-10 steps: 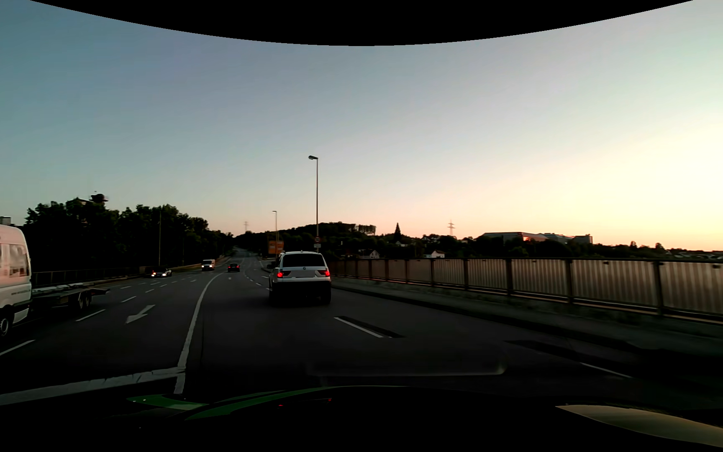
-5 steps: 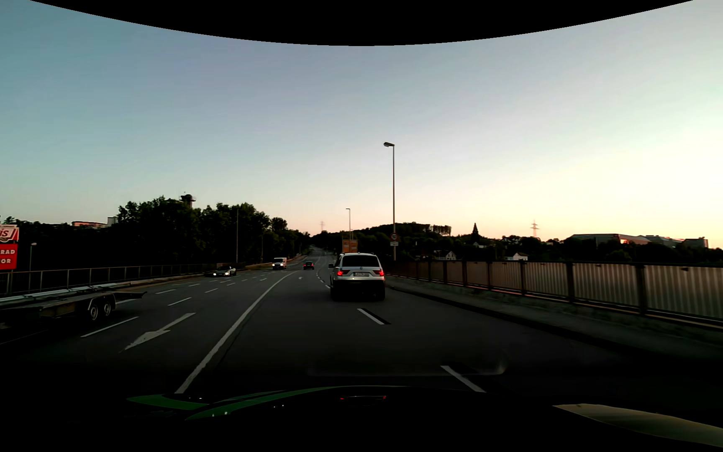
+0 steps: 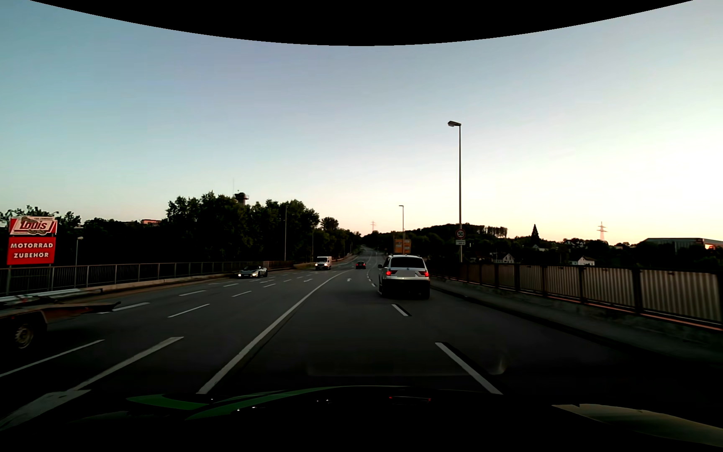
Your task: Follow the waypoints while adhering to traffic rules and regulations
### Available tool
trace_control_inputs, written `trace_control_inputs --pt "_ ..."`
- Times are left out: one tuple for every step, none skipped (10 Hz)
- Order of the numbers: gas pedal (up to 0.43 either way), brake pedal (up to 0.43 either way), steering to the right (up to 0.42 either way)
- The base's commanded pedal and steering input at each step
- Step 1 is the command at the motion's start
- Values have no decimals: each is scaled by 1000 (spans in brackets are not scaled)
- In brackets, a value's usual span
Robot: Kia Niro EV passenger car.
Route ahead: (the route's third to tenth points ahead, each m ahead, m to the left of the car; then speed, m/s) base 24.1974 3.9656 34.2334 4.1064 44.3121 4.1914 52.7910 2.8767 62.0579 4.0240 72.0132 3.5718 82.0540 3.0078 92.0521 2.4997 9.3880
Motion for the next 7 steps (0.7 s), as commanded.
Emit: trace_control_inputs --pt "248 0 -44" --pt "248 0 -25" --pt "248 0 -14" --pt "248 0 -9" --pt "240 0 -6" --pt "240 0 -5" --pt "240 0 -6"
